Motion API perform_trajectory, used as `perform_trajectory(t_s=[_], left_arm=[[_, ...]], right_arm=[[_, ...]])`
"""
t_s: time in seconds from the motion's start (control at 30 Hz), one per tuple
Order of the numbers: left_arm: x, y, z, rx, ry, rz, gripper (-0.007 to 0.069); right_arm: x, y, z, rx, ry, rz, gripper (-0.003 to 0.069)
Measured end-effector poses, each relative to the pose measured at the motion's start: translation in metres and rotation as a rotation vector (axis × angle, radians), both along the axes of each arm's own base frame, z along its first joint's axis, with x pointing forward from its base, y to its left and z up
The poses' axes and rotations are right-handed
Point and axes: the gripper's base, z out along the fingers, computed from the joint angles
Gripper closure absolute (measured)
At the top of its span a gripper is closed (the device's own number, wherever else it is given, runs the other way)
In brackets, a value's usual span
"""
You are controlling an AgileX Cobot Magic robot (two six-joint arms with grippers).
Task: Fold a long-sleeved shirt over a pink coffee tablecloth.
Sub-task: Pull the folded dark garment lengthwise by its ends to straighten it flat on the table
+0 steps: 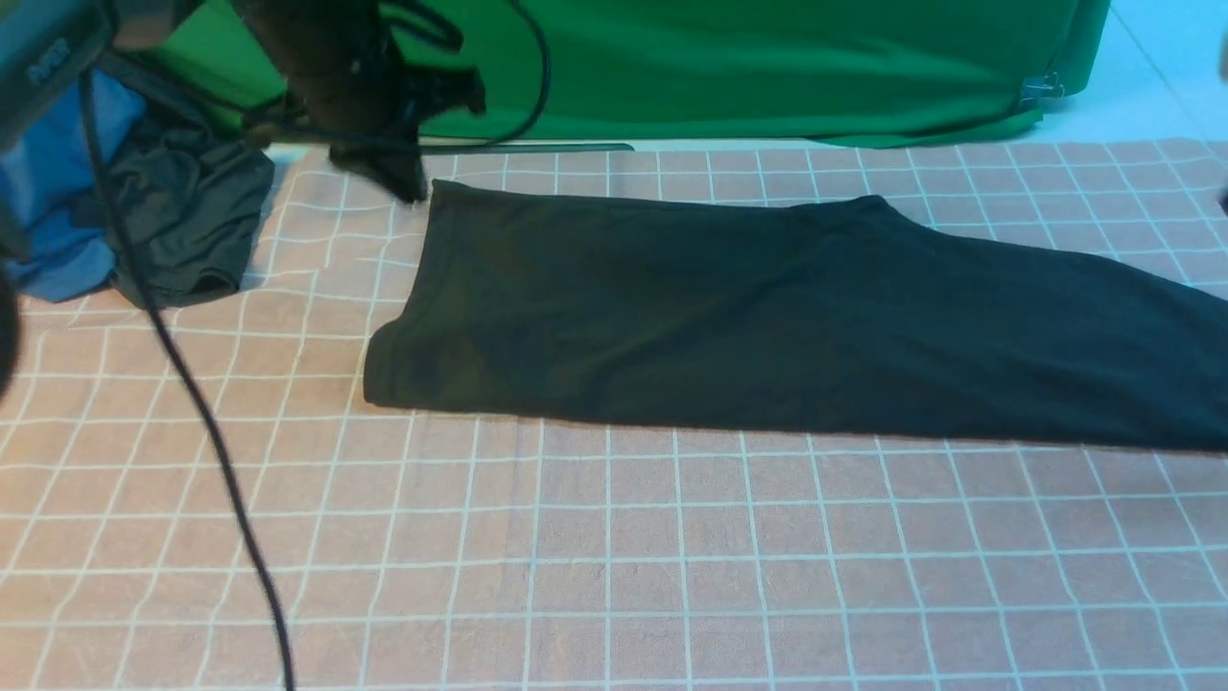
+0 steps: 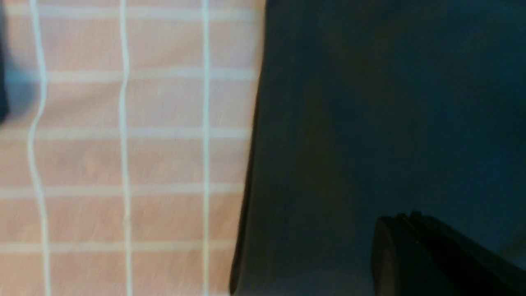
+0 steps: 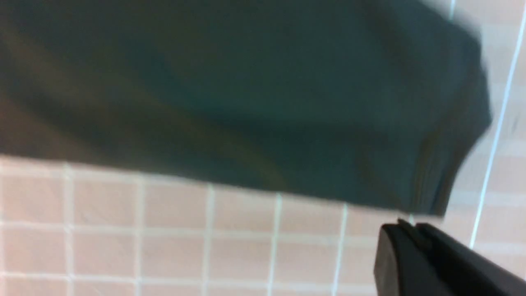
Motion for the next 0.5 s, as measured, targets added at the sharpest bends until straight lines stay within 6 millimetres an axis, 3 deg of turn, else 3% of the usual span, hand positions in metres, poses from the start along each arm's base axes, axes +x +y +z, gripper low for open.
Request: perform_trajectory(t_s=[0.17, 0.33, 0.5], left_arm=[[-0.029, 0.011, -0.025, 0.045, 0.133, 0.028, 0.061], [-0.029, 0.01, -0.046, 0.042, 0.151, -0.004, 0.0555], [-0.021, 0.009, -0.061, 0.049, 0.138, -0.026, 0.0319]], right_arm=[[-0.012, -0.014, -0.015, 0.017, 0.033, -0.042, 0.0572], [-0.009, -0.008, -0.015, 0.078, -0.009, -0.042, 0.0571], [-0.002, 0.004, -0.011, 0.208, -0.089, -0.01, 0.0568]])
